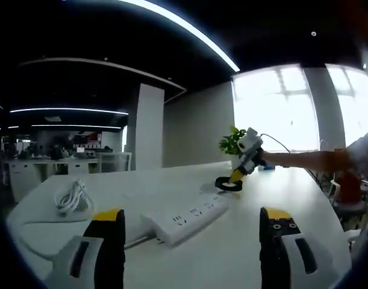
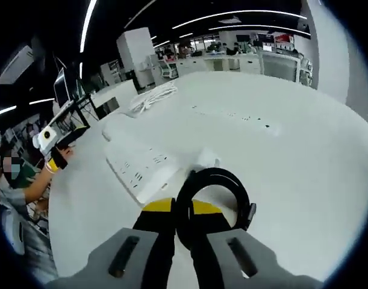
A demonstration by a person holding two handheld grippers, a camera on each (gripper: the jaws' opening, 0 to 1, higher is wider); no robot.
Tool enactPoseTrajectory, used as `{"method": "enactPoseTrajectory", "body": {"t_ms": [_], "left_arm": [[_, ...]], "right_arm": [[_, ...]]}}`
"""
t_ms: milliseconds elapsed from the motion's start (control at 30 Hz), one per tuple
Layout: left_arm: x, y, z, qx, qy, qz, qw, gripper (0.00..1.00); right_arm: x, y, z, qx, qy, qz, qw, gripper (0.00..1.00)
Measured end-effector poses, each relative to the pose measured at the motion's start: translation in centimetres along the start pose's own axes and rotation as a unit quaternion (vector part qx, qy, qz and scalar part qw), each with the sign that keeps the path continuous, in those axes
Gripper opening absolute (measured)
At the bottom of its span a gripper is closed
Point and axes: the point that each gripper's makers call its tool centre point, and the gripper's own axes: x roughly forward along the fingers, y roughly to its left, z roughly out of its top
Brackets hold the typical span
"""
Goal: Straighten the power strip on the desk, plug the charger into it
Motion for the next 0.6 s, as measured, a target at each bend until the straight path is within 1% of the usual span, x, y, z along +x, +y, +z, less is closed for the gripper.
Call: {"method": "enactPoseTrajectory", "body": {"t_ms": [33,100,200,233,367,400,533,600], "left_arm": [[0.0,0.0,0.0,0.000,-0.001,0.000,1.0000,0.94],[-0.1,0.0,0.1,0.000,-0.001,0.001,1.0000,0.94],[-0.1,0.0,0.2,-0.001,-0.003,0.002,1.0000,0.94],[-0.1,0.0,0.3,-0.001,-0.003,0.002,1.0000,0.94],[-0.2,-0.1,0.4,0.001,-0.006,0.002,1.0000,0.94],[-0.2,-0.1,0.4,0.001,-0.006,0.002,1.0000,0.94],[-0.2,0.0,0.5,-0.002,-0.008,0.003,1.0000,0.94],[-0.2,0.0,0.6,-0.002,-0.009,0.003,1.0000,0.94]], "right_arm": [[0.0,0.1,0.0,0.001,-0.003,0.000,1.0000,0.06],[-0.2,0.5,0.1,0.016,-0.020,0.003,0.9997,0.06],[-0.4,1.3,0.7,0.057,-0.055,0.027,0.9965,0.06],[-0.5,1.6,0.8,0.064,-0.064,0.031,0.9954,0.06],[-0.9,2.4,0.9,0.074,-0.091,0.031,0.9926,0.06],[-0.9,2.2,1.1,0.078,-0.096,0.031,0.9919,0.06],[-1.0,3.1,1.4,0.090,-0.119,0.022,0.9885,0.06],[-1.3,4.0,1.5,0.098,-0.132,0.021,0.9862,0.06]]}}
